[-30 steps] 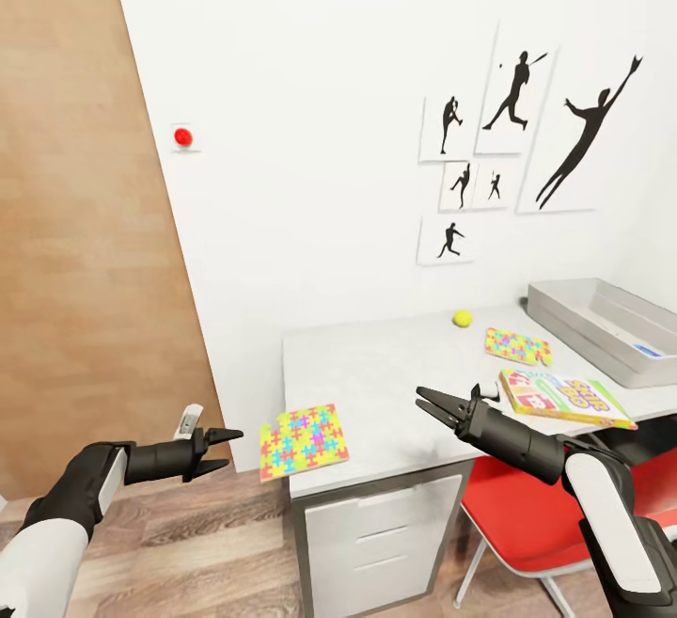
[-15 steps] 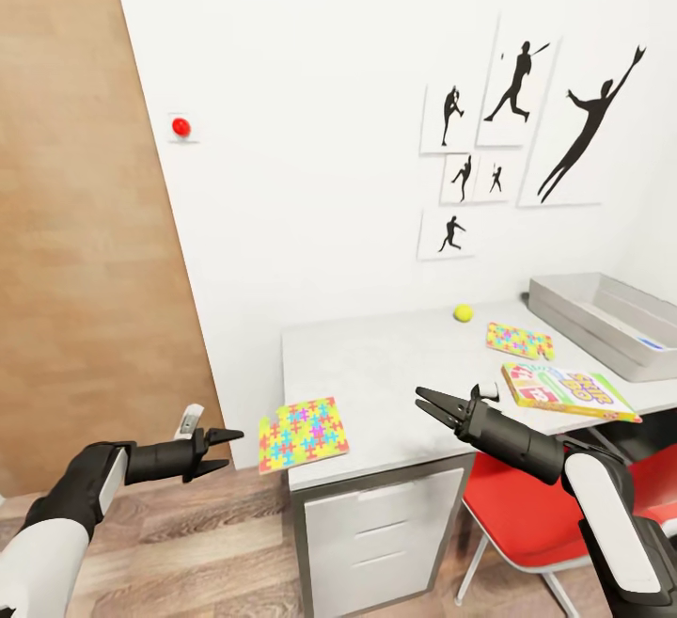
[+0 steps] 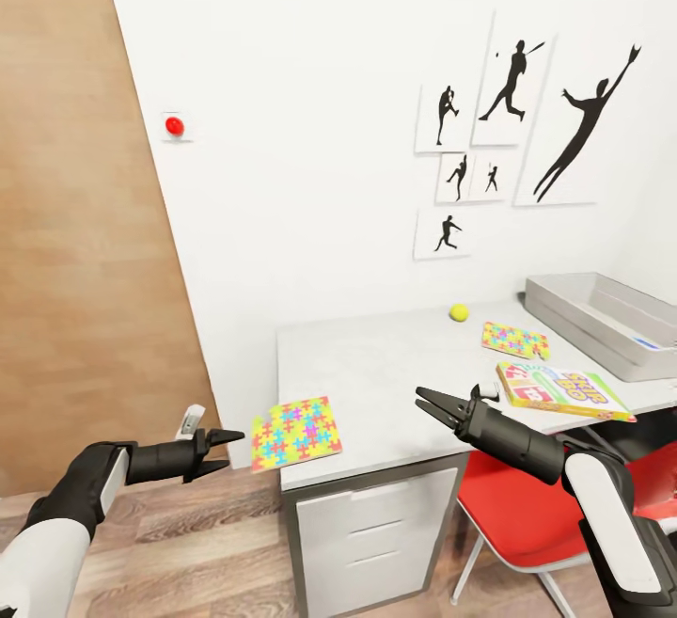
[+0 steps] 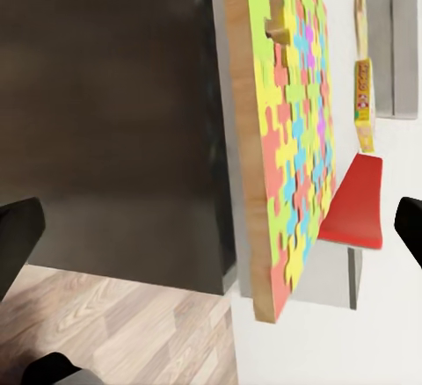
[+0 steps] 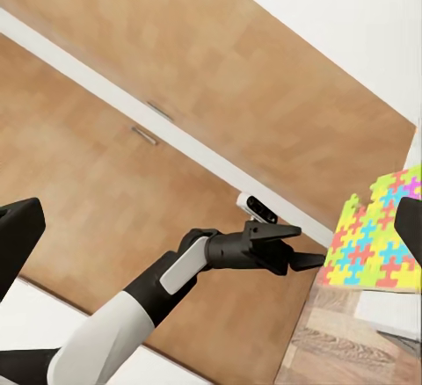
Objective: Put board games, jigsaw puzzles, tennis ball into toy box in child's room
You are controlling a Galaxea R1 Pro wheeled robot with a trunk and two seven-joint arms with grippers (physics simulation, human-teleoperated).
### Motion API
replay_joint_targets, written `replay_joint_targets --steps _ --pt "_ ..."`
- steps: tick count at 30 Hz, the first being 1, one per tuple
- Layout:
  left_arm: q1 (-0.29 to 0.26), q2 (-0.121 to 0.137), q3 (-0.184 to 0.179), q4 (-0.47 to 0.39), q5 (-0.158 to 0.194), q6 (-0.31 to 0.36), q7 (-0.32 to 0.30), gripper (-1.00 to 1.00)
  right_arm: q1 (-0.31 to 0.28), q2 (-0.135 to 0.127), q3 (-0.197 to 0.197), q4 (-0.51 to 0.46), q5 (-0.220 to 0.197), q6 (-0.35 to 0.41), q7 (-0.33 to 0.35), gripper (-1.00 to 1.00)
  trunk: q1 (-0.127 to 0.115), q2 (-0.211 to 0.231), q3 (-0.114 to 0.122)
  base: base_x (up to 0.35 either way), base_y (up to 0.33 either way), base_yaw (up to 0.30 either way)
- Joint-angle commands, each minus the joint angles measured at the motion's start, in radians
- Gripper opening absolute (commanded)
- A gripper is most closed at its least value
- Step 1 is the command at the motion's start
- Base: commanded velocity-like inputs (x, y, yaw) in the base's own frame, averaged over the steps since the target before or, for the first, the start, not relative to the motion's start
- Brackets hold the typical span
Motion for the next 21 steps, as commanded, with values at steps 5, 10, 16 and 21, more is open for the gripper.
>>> replay_joint_targets --steps 5,10,16,21 --pt "-0.001 0.001 0.004 -0.001 -0.008 0.007 -0.008 1.00 -0.001 0.000 -0.001 0.000 0.004 0.005 0.006 1.00 0.000 -0.001 -0.001 0.000 -0.083 0.000" --pt "-0.001 0.001 0.005 -0.001 -0.008 0.007 -0.009 1.00 -0.001 0.000 -0.001 0.000 0.004 0.005 0.005 1.00 0.000 -0.001 -0.001 0.000 -0.095 0.000" --pt "-0.001 0.003 0.005 -0.001 -0.008 0.006 -0.012 1.00 -0.001 0.001 0.000 0.000 0.004 0.005 0.005 1.00 0.000 -0.001 -0.001 0.000 -0.117 0.000" --pt "-0.001 0.003 0.005 -0.001 -0.008 0.005 -0.013 1.00 -0.001 0.001 0.000 0.000 0.004 0.005 0.005 1.00 0.000 -0.001 -0.001 0.000 -0.016 0.000"
